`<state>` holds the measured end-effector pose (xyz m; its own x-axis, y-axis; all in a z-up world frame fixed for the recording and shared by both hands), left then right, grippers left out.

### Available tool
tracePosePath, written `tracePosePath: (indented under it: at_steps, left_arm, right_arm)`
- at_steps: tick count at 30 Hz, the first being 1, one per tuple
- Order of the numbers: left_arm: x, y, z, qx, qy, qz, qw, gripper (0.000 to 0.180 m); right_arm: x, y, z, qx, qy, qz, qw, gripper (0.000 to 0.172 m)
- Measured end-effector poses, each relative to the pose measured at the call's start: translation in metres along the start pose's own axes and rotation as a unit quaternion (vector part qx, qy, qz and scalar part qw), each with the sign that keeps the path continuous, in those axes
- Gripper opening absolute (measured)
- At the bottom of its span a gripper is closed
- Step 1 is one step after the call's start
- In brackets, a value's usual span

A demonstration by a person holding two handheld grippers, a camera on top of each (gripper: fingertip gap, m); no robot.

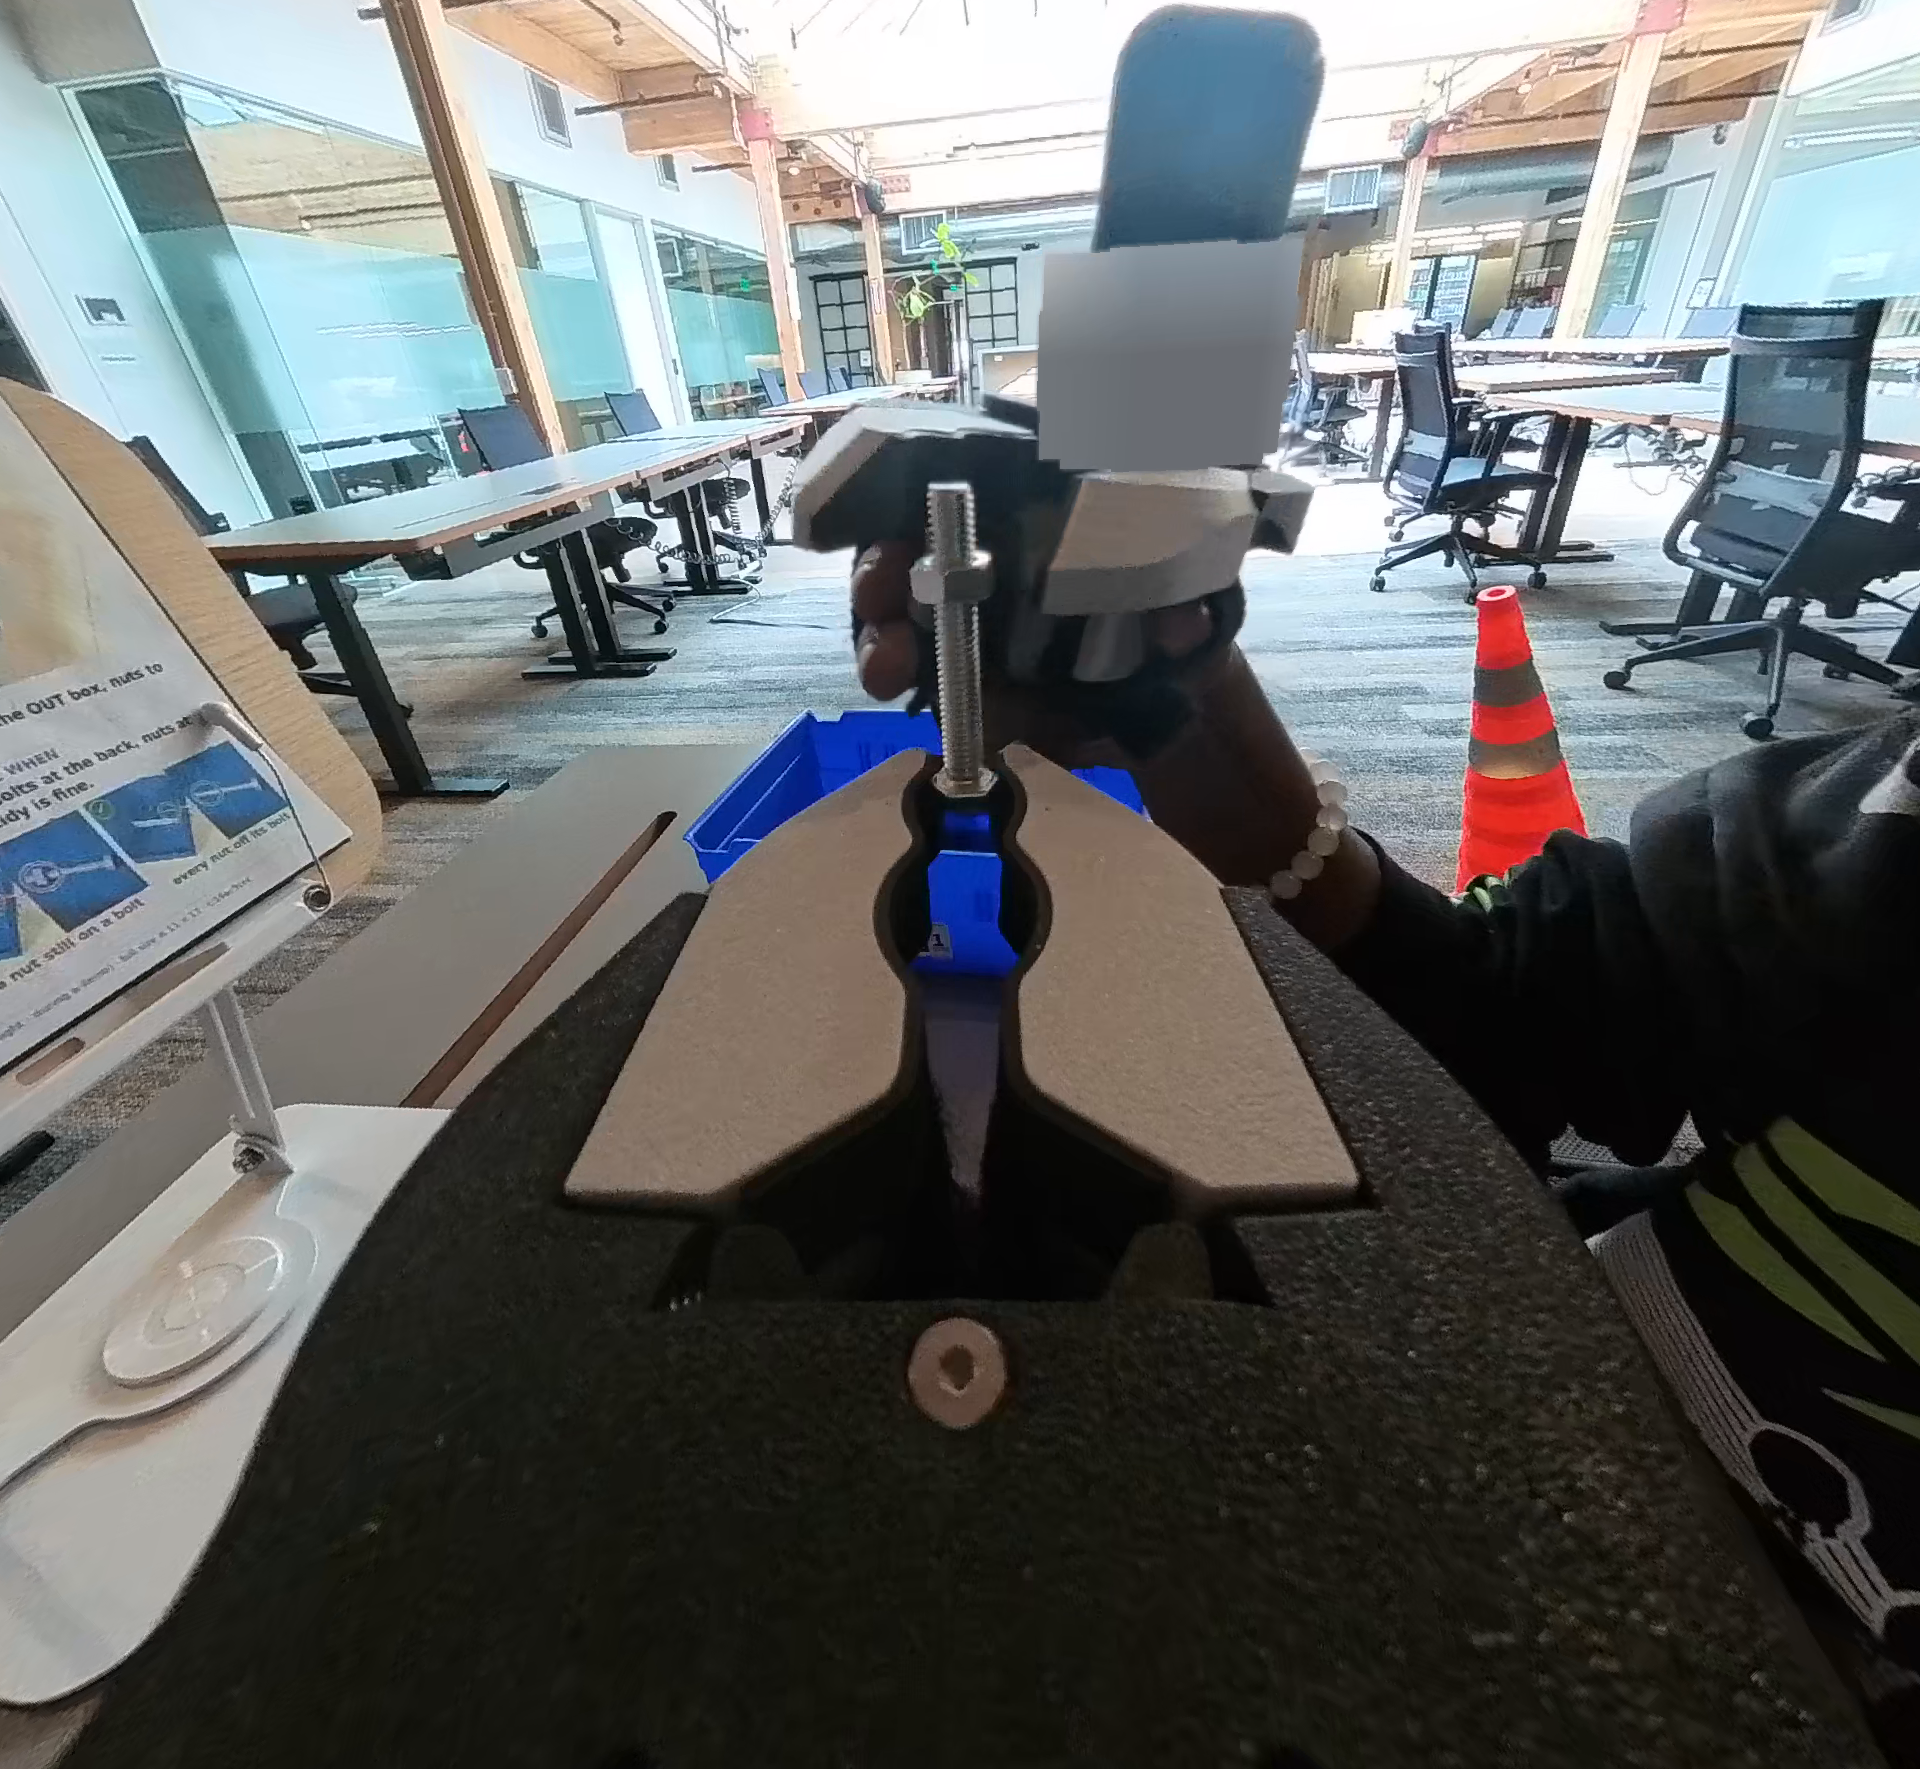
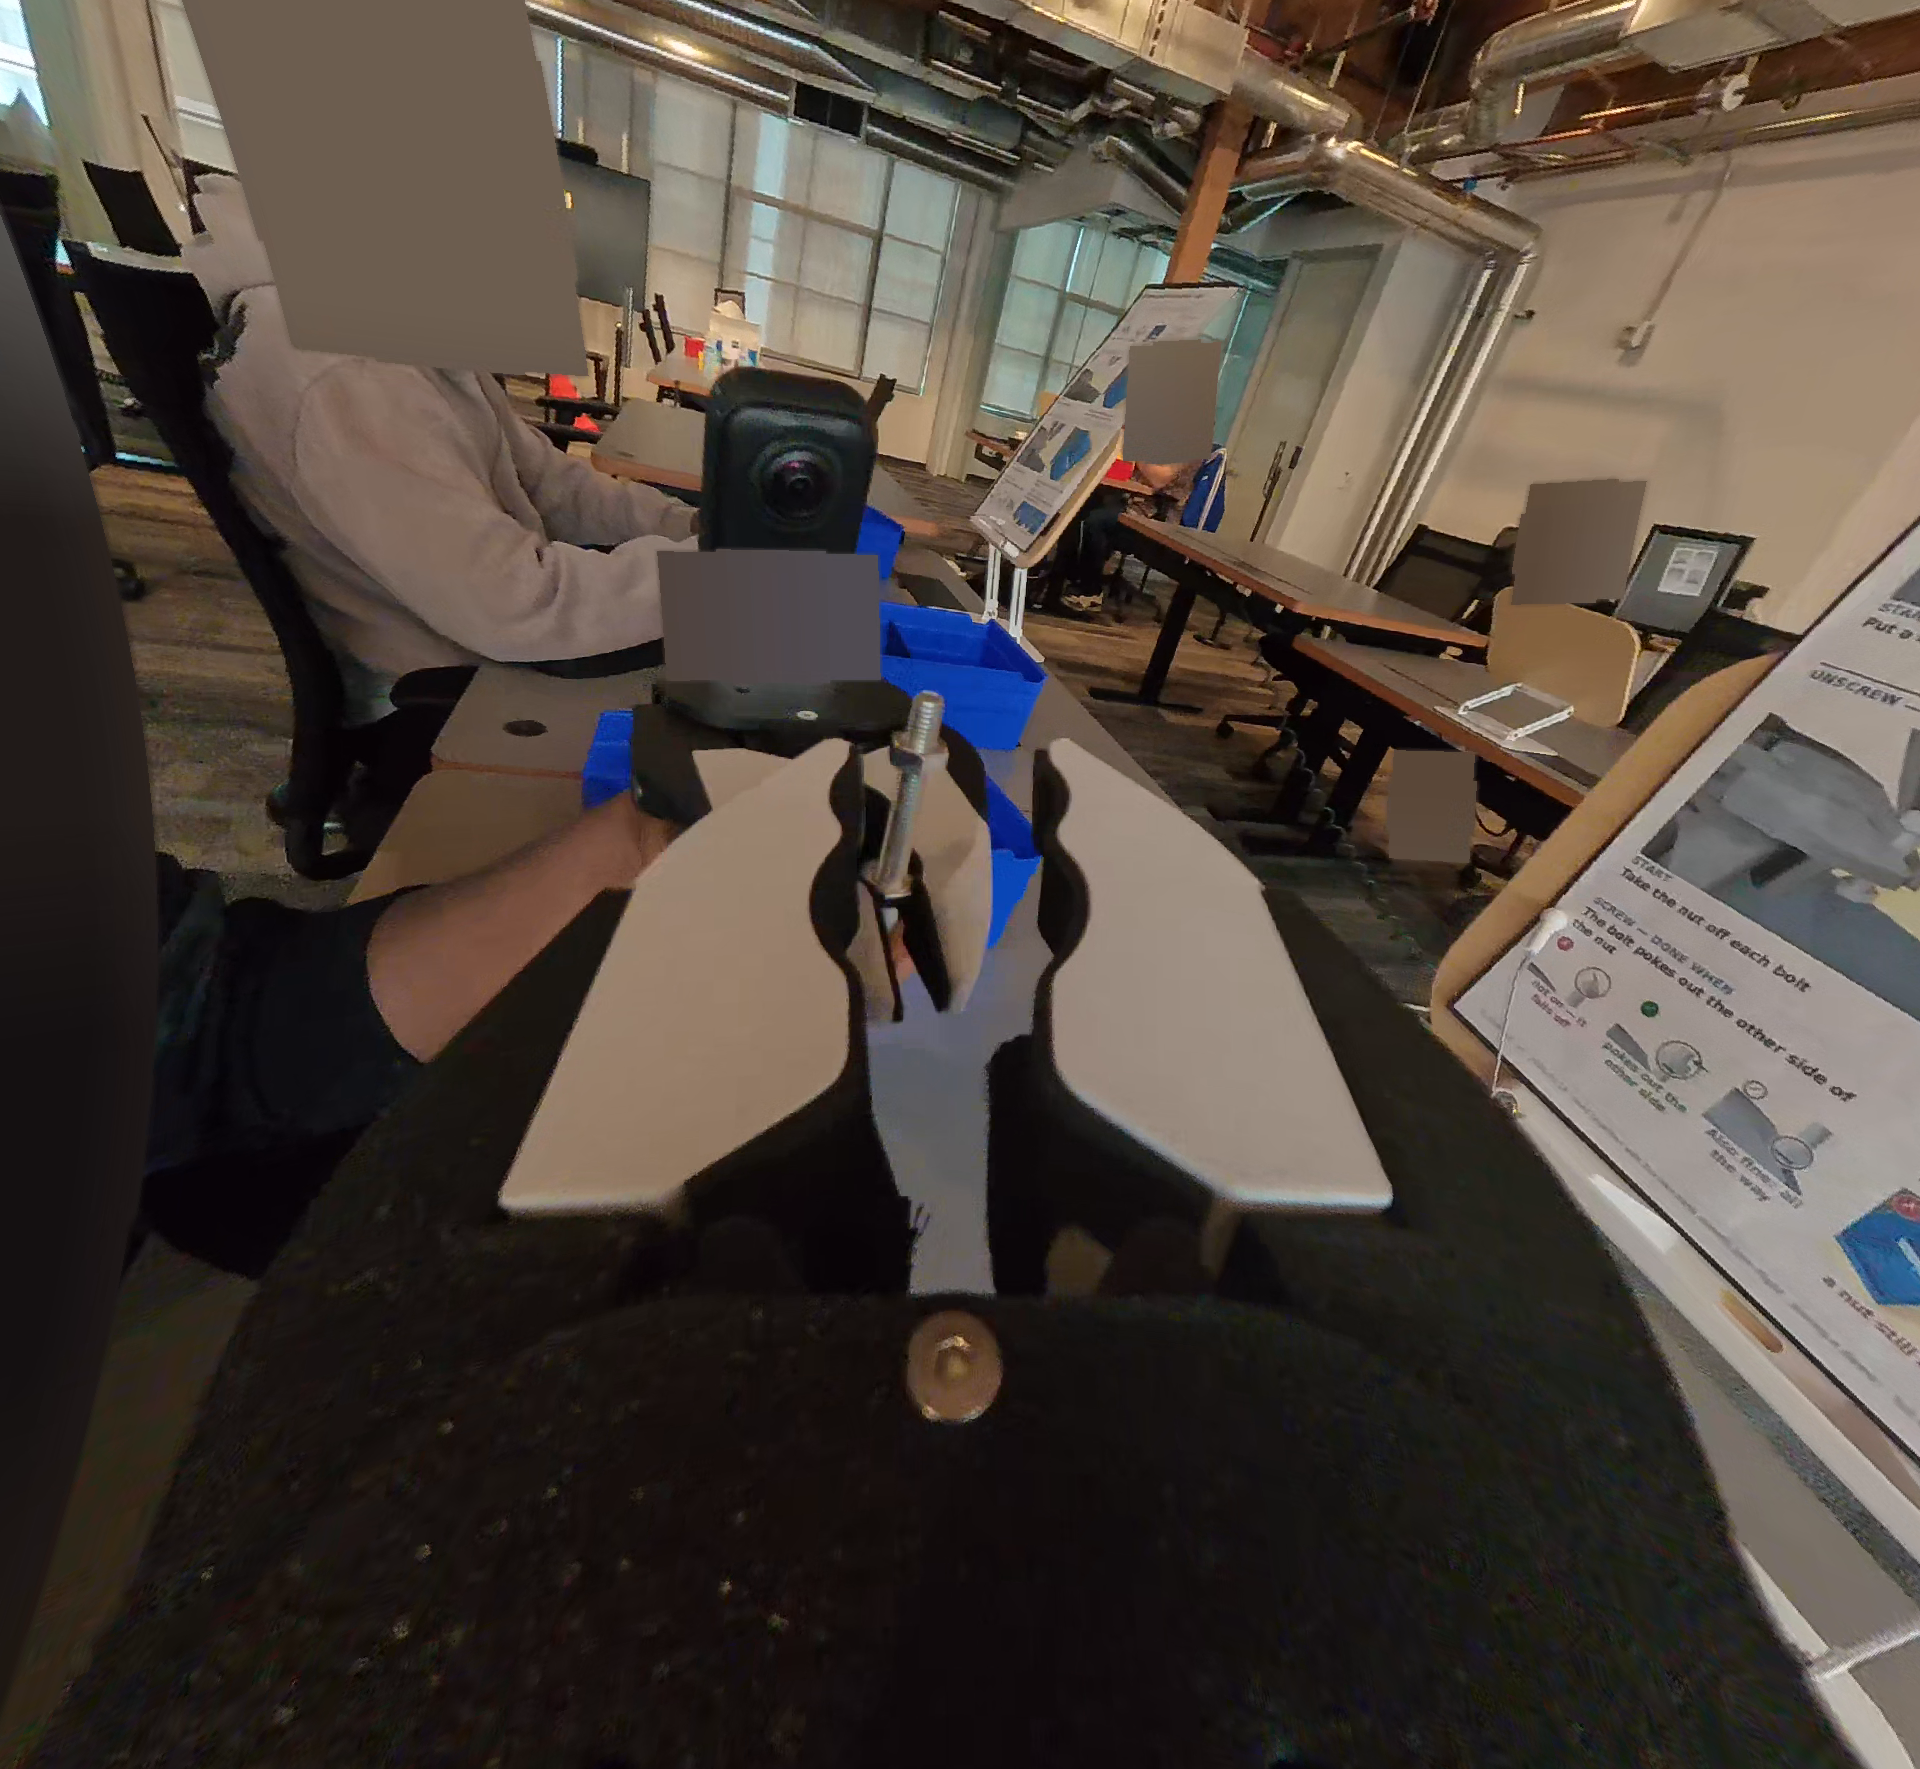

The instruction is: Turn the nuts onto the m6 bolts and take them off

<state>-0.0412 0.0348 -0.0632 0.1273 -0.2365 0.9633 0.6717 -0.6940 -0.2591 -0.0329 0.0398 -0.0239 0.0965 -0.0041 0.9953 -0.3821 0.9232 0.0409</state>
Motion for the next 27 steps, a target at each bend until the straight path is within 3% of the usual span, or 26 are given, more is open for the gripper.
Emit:
tracePosePath:
  at_steps: [7,14,19,27]
  left_arm:
    - [0.002,0.000,-0.001,-0.002,0.004,-0.002,1.000,0.007]
    - [0.000,0.000,0.000,0.000,0.000,-0.002,1.000,0.008]
    - [0.001,0.000,-0.002,-0.003,0.004,-0.004,1.000,0.007]
    - [0.000,-0.001,-0.001,-0.001,0.000,-0.003,1.000,0.007]
  right_arm:
    - [0.003,0.013,-0.010,-0.019,0.012,0.018,1.000,0.012]
    - [0.000,0.001,0.000,-0.004,0.000,0.006,1.000,0.027]
    - [0.002,0.010,-0.005,-0.019,0.007,0.017,1.000,0.009]
    - [0.000,-0.001,0.002,-0.003,0.000,0.008,1.000,0.025]
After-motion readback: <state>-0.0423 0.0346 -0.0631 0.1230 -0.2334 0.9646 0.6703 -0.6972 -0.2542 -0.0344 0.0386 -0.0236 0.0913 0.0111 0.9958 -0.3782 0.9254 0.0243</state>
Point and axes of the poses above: each gripper's, where its closed fingertips meet, z out along the fingers, x out of its top, y = z × x across the jaws, the point moved 2 cm from there along -z, back along the fingers, and after that the axes turned 11 degrees about z, right-handed, at the moved point
